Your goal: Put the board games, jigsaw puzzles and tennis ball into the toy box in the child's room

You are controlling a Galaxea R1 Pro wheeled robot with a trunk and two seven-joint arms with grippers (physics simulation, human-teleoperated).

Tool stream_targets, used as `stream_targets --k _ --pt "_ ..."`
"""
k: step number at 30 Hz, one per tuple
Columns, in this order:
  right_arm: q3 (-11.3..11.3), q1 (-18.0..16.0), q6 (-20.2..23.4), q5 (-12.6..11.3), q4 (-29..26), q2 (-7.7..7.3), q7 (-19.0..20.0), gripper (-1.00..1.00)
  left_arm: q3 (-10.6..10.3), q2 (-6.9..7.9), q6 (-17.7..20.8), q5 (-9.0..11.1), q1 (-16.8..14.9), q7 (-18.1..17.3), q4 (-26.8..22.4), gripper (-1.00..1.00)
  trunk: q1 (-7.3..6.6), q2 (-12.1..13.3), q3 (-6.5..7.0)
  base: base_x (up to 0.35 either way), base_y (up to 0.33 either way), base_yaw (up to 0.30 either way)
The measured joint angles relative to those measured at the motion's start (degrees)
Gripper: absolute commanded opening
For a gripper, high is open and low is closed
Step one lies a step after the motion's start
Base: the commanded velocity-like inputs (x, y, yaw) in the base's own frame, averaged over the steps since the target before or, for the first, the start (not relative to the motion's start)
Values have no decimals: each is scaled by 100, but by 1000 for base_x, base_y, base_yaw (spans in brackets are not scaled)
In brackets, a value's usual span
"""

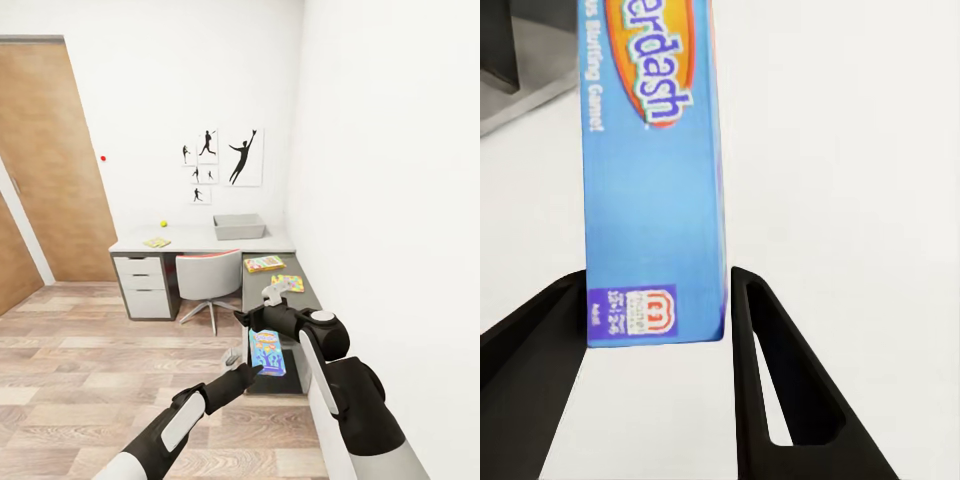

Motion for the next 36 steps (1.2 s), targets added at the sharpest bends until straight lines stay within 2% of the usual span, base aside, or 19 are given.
stream_targets --k 21,36 --pt "0 -1 8 0 -1 0 1 100 -3 0 0 2 0 0 0 -100 0 0 0 343 0 2" --pt "1 -2 8 0 1 1 2 100 1 5 -1 2 1 1 -2 -100 0 0 0 343 0 227"
